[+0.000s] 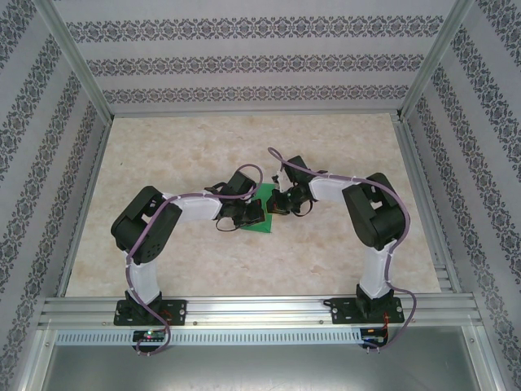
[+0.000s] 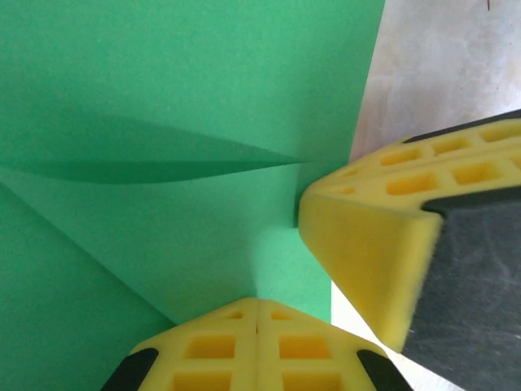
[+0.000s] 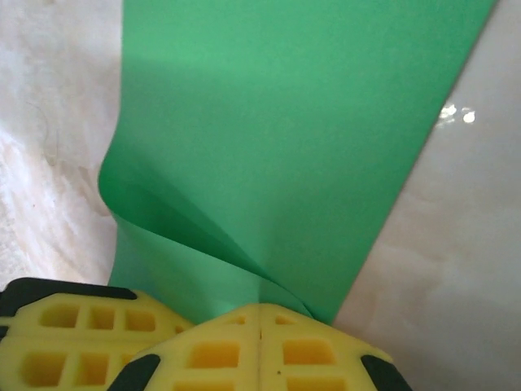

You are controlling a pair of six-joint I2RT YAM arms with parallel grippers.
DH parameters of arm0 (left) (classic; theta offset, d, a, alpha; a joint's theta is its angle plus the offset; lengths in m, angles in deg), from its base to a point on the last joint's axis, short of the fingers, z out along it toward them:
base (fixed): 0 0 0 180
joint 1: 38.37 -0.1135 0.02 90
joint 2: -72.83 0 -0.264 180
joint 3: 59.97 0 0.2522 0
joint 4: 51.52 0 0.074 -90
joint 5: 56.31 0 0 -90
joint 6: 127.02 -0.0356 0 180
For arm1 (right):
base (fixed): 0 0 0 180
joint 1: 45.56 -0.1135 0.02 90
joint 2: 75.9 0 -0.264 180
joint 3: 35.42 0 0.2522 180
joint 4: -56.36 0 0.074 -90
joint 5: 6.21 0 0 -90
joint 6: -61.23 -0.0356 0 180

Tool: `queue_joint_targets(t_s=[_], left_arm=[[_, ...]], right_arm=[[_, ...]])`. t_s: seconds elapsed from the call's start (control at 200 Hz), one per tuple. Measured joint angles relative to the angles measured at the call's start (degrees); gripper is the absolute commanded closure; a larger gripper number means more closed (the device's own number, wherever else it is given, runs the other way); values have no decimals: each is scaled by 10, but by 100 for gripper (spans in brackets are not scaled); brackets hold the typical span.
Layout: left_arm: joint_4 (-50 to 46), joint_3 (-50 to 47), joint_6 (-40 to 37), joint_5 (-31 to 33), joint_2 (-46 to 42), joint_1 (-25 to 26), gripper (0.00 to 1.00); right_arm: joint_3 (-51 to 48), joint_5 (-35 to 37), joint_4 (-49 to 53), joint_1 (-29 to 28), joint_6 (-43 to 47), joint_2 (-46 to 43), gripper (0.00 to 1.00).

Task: Fold a paper plane with a square sheet of paper (pick it up from the middle)
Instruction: Fold the triangle a second time at the center of the table.

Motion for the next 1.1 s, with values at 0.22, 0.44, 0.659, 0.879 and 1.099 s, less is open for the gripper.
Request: queue_joint_targets(t_s=[0.22, 0.44, 0.659, 0.879, 1.099], left_arm=[[7, 0, 0, -5, -1, 0, 89], [11, 1, -7, 2, -12, -8, 89], [2, 4, -8, 13, -7, -16, 90], [-31, 21, -10, 34, 3, -17, 91], [-34, 21, -11, 34, 3, -22, 90]], right_arm=[[14, 13, 23, 0, 10, 5, 96], [21, 17, 33, 0, 22, 8, 96], [25, 18, 41, 0, 31, 10, 96], [29, 21, 47, 0, 35, 12, 96], [37, 32, 58, -4, 48, 15, 97]])
